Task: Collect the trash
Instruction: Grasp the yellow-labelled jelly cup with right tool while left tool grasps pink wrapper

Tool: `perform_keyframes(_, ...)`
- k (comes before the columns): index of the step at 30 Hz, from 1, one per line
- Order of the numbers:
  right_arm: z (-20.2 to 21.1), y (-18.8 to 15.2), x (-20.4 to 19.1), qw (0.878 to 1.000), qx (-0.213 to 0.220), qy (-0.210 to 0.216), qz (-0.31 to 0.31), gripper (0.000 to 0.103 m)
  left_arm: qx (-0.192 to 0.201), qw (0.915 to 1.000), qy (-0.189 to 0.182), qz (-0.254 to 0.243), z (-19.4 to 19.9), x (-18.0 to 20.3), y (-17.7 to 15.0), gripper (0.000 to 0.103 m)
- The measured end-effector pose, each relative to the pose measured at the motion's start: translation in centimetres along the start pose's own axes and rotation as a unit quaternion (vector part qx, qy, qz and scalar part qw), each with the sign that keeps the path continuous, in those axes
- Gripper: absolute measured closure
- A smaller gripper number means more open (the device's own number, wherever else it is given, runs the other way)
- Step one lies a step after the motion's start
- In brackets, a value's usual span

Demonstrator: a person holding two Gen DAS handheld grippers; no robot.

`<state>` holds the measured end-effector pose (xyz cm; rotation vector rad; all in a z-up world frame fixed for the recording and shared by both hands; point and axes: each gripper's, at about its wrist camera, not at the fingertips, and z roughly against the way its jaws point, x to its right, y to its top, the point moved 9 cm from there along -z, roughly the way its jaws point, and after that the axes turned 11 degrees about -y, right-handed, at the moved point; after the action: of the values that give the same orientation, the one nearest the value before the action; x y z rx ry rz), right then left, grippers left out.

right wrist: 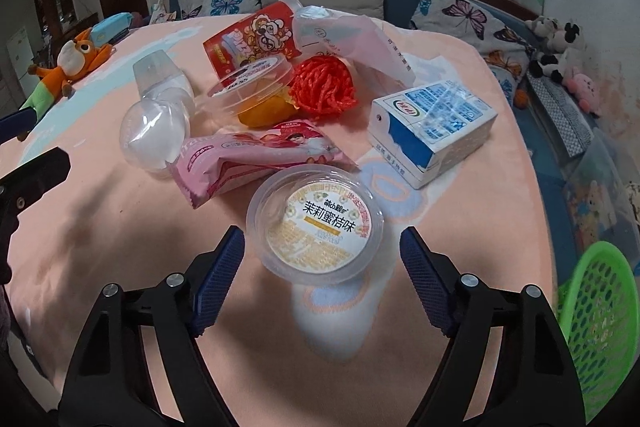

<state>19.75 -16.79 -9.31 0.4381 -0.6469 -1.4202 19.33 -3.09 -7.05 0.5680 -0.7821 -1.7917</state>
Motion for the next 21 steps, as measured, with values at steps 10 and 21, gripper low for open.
perform_keyframes(10,0.1,-0.1,0.3,1.000,-0.001,0.021,-0.006,0.035,-0.006,0.9984,-0.046,-0.033,-1.2,2.5,0.2,0.023)
perform_keyframes(21,3.5,-1.8,3.8,1.000,0.011,0.008,-0.026,0.035,-0.016,0.9885,-0.070,-0.134,-3.5,7.9,0.1,0.023)
